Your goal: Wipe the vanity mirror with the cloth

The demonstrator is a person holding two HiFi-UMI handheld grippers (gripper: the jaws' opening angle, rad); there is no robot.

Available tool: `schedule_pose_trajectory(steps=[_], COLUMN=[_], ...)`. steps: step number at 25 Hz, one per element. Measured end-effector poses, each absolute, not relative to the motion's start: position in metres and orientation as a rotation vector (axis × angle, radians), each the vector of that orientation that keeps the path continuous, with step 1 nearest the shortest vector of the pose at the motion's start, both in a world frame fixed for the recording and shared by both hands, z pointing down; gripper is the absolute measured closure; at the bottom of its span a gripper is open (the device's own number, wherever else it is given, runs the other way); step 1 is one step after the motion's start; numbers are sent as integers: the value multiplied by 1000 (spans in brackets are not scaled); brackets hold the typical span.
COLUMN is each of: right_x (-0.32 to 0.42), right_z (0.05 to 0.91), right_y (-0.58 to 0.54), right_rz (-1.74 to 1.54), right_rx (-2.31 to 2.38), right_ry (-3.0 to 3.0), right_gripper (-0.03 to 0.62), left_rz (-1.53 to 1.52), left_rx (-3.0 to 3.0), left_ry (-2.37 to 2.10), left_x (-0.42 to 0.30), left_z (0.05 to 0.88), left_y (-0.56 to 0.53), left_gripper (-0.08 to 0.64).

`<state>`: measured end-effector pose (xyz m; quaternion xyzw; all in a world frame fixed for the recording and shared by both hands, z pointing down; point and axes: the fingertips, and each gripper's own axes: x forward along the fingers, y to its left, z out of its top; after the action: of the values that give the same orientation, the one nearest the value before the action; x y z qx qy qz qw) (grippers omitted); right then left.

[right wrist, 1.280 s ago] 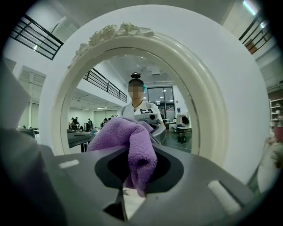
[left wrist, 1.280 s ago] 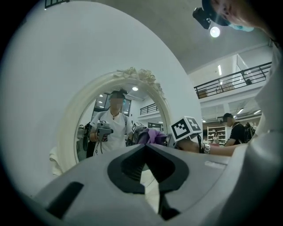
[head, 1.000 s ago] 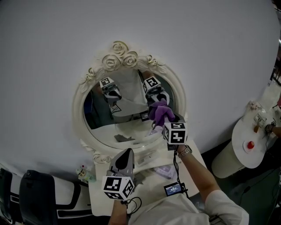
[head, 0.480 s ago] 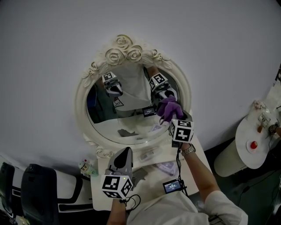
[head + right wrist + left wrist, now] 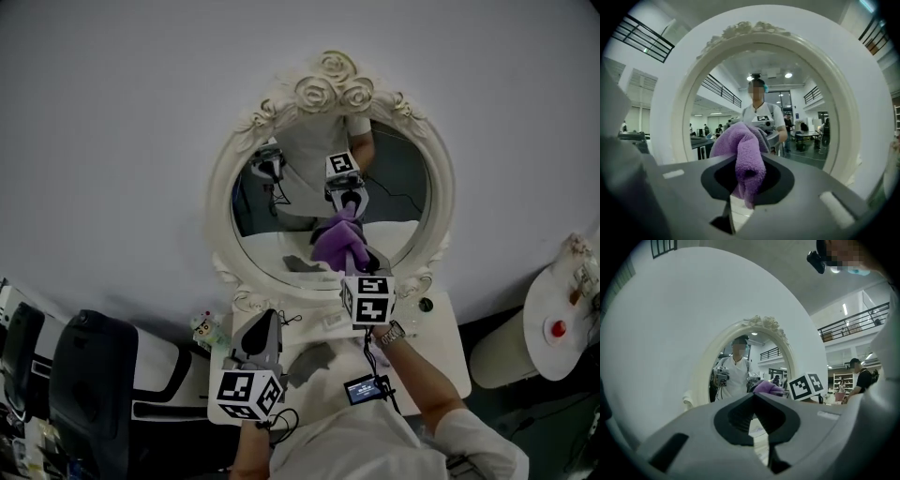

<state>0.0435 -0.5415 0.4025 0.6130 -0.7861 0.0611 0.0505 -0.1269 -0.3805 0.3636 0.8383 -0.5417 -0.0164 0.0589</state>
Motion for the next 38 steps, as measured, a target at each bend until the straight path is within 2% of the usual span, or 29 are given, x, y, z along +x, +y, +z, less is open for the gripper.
schedule_pose_trajectory(steps=[8,18,28,38], right_x=[-90,-155,-151,-40], right_z=[434,464,471,472], right_y=[-535,-550,-565,-567], right_rz=[186,182,217,230], right_rx=[1496,1371,1398,1585], right_ry=[-2521,-2513,-2489,-2368], right_gripper=[529,529,529,528], left_rz=[-80,-39,-4,5], left_rx=[2345,2218,2184,2381], left_ry=[-1888,-1996,-2003,-1759], left_x=[-203,-242,-245,-173], left_z=[369,384,394,395], left_y=[-347,-322,-316,-353], left_gripper=[558,558,560,558])
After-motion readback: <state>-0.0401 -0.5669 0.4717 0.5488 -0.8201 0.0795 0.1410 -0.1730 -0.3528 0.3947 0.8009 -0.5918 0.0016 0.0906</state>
